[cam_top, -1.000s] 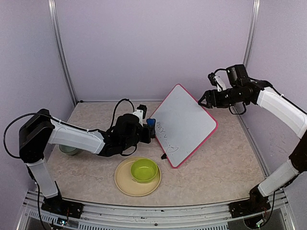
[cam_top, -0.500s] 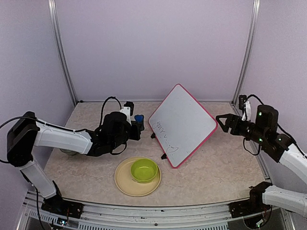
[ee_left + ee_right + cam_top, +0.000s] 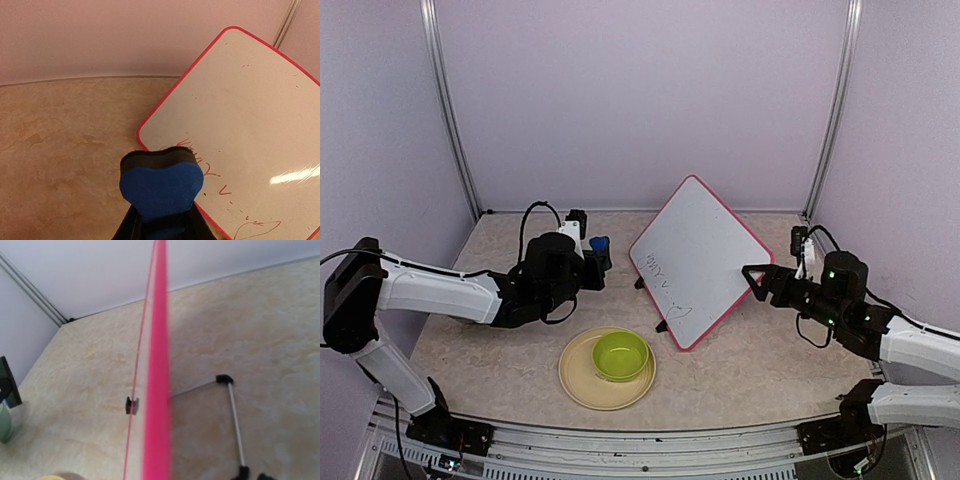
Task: Erase the whiteboard
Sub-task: Erase the center of the whiteboard.
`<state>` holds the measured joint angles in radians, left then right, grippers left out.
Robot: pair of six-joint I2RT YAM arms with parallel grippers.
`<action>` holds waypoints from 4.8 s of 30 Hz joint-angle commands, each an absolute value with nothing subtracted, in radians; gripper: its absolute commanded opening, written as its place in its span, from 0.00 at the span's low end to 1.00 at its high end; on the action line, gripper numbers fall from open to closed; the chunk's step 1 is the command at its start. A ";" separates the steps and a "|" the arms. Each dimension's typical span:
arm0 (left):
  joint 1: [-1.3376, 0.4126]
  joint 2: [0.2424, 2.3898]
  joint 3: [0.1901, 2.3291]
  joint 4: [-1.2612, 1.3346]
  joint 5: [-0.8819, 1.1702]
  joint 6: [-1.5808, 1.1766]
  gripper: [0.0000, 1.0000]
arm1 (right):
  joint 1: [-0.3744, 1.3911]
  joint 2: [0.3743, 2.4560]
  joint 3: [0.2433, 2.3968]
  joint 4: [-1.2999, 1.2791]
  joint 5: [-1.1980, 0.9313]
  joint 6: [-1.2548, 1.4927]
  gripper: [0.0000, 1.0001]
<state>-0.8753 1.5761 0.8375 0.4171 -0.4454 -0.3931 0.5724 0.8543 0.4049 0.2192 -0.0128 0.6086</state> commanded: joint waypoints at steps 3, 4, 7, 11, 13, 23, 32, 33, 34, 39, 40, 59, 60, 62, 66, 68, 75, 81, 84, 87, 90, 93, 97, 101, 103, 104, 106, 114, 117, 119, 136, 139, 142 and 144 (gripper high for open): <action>-0.868 1.547 0.826 0.407 -0.468 -0.399 0.01 | 0.632 0.983 0.404 0.463 0.042 0.636 0.82; -0.868 1.546 0.825 0.407 -0.469 -0.399 0.01 | 0.640 1.004 0.406 0.488 0.049 0.639 0.82; -0.867 1.542 0.823 0.409 -0.472 -0.398 0.01 | 0.663 1.069 0.410 0.576 0.063 0.649 0.81; -0.867 1.534 0.810 0.415 -0.477 -0.398 0.01 | 0.683 1.144 0.419 0.669 0.089 0.663 0.73; -0.866 1.530 0.801 0.419 -0.480 -0.399 0.01 | 0.687 1.173 0.420 0.705 0.087 0.670 0.65; -0.861 1.514 0.776 0.437 -0.484 -0.397 0.01 | 0.693 1.250 0.417 0.819 0.088 0.672 0.10; -0.852 1.518 0.777 0.440 -0.486 -0.380 0.01 | 0.693 1.222 0.426 0.836 0.021 0.591 0.00; -0.850 1.520 0.778 0.441 -0.486 -0.379 0.01 | 0.693 1.211 0.433 0.814 0.021 0.576 0.00; -0.850 1.521 0.778 0.440 -0.486 -0.379 0.01 | 0.693 1.199 0.439 0.800 0.020 0.557 0.00; -0.848 1.524 0.783 0.446 -0.470 -0.382 0.01 | 0.690 1.124 0.461 0.735 0.063 0.424 0.00; -0.848 1.526 0.785 0.448 -0.468 -0.382 0.01 | 0.687 1.112 0.463 0.724 0.063 0.401 0.00; -0.880 1.748 0.994 0.468 -0.329 -0.324 0.01 | 0.655 0.816 0.428 0.397 0.075 0.207 0.00; -0.884 1.768 1.010 0.474 -0.317 -0.323 0.01 | 0.655 0.792 0.420 0.388 0.050 0.221 0.00; -0.893 1.808 1.036 0.493 -0.295 -0.323 0.01 | 0.655 0.745 0.404 0.380 0.018 0.238 0.00; -0.916 1.862 1.066 0.555 -0.241 -0.313 0.01 | 0.655 0.670 0.386 0.348 0.029 0.269 0.00; -0.930 1.898 1.088 0.581 -0.222 -0.300 0.01 | 0.655 0.656 0.386 0.320 0.020 0.276 0.00; -0.951 2.053 1.234 0.575 -0.213 -0.288 0.01 | 0.653 0.640 0.372 0.263 0.054 0.295 0.00; -0.919 2.154 1.334 0.577 -0.228 -0.385 0.01 | 0.652 0.632 0.373 0.255 0.051 0.296 0.00; -0.897 2.191 1.388 0.529 -0.295 -0.413 0.00 | 0.650 0.641 0.374 0.250 0.046 0.300 0.00; -0.878 2.230 1.436 0.478 -0.318 -0.422 0.00 | 0.649 0.651 0.378 0.248 0.037 0.308 0.00; -0.870 2.254 1.453 0.464 -0.304 -0.424 0.00 | 0.649 0.646 0.395 0.226 0.049 0.313 0.00; -0.870 2.262 1.448 0.468 -0.292 -0.423 0.00 | 0.649 0.628 0.432 0.170 0.062 0.318 0.00; -0.870 2.249 1.417 0.505 -0.268 -0.423 0.00 | 0.649 0.565 0.452 0.091 0.063 0.332 0.00; -0.871 2.248 1.403 0.532 -0.235 -0.408 0.00 | 0.647 0.515 0.448 0.025 0.096 0.346 0.00; -0.875 2.253 1.403 0.536 -0.231 -0.397 0.00 | 0.648 0.502 0.443 -0.001 0.099 0.356 0.00; -0.877 2.257 1.405 0.535 -0.235 -0.392 0.00 | 0.648 0.497 0.440 -0.011 0.099 0.361 0.00; -0.883 2.267 1.410 0.535 -0.242 -0.381 0.00 | 0.647 0.487 0.439 -0.025 0.106 0.366 0.00; -0.922 2.325 1.474 0.520 -0.260 -0.292 0.00 | 0.648 0.477 0.438 -0.038 0.116 0.366 0.00; -0.929 2.339 1.493 0.511 -0.242 -0.270 0.00 | 0.647 0.472 0.444 -0.054 0.117 0.363 0.00; -0.931 2.345 1.500 0.511 -0.214 -0.255 0.00 | 0.647 0.467 0.448 -0.062 0.116 0.363 0.00; -1.013 2.312 1.481 0.520 -0.137 -0.130 0.00 | 0.648 0.465 0.446 -0.088 0.103 0.360 0.00; -1.026 2.298 1.462 0.538 -0.140 -0.117 0.00 | 0.648 0.459 0.449 -0.096 0.106 0.361 0.00; -1.019 2.284 1.447 0.548 -0.196 -0.137 0.00 | 0.647 0.453 0.451 -0.105 0.110 0.361 0.00; -0.998 2.280 1.449 0.530 -0.247 -0.171 0.00 | 0.647 0.452 0.451 -0.112 0.112 0.362 0.00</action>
